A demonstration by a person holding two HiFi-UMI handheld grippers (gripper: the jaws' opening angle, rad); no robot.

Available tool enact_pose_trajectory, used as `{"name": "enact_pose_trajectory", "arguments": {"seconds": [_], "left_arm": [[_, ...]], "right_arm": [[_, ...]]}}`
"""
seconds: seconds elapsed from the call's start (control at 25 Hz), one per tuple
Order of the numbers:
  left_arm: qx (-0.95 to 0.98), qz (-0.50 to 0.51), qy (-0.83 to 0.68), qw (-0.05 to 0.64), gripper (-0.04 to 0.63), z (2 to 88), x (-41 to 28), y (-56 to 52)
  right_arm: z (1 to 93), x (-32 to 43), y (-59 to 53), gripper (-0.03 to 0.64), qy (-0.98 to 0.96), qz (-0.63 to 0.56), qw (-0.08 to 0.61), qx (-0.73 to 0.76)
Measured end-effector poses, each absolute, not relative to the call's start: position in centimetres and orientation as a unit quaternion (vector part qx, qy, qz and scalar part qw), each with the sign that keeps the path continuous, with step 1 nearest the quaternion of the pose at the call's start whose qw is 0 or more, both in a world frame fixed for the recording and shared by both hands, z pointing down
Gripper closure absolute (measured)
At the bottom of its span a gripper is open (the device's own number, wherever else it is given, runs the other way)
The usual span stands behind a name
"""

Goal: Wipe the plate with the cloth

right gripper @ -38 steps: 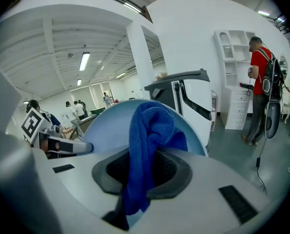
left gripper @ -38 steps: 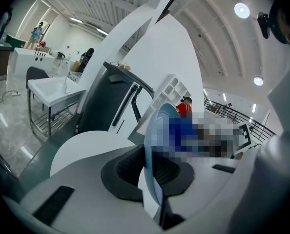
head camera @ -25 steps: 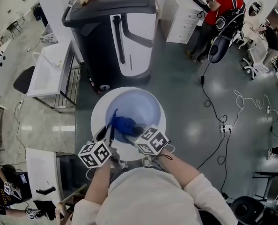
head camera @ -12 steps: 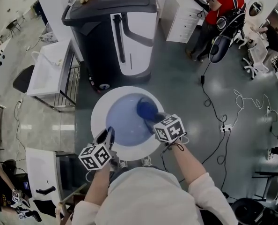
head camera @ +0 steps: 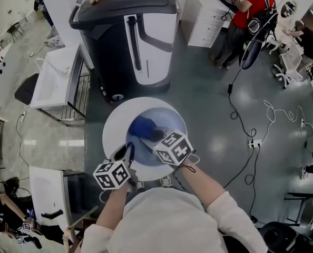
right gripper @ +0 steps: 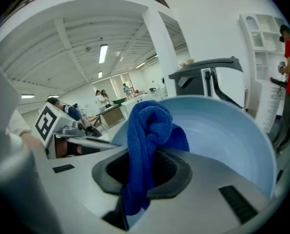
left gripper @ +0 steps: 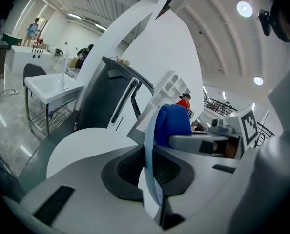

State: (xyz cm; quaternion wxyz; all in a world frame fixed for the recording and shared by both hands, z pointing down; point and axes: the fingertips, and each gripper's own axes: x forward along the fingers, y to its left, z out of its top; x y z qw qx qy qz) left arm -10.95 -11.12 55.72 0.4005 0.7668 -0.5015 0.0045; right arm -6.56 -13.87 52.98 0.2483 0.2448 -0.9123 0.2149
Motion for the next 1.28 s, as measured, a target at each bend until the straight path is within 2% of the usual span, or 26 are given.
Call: {"name": "enact_pose_trajectory", "arguments": {"seconds": [0.16, 0.32, 0.48, 0.72, 0.92, 1.28], "left_arm": [[0.763, -0.01, -0.514, 0.392, 0.551, 54.8, -12.2, -12.6], [0.752, -0.029, -0.532, 0.389, 0.551, 54.2, -14.2, -13.4], [0.747, -0.036, -0.541, 0.386, 0.551, 54.0, -15.5, -13.6], [0.746, -0.012, -0.533, 0.399, 0.549, 55.7, -15.8, -12.1], [0.741, 0.004, -0.518, 0.427, 0.551, 57.7, -15.0, -10.6], [0.728, -0.002, -0.516, 0.451, 0.551, 58.7, -14.6, -9.4]], "right_arm": [[55.3, -8.9, -10.1, 0.528, -0.914, 0.239, 0.283, 0.166], [57.8, -7.7, -8.7, 0.528, -0.898, 0.235, 0.341, 0.148], [59.8, -4.8, -9.3, 0.528, -0.876, 0.231, 0.387, 0.173], [60.7, 1.0, -13.6, 0.528, -0.844, 0.224, 0.4, 0.278], [58.6, 3.3, -17.7, 0.528, -0.84, 0.181, 0.348, 0.374], [54.0, 0.9, -16.4, 0.528, -0.886, 0.13, 0.205, 0.395]]}}
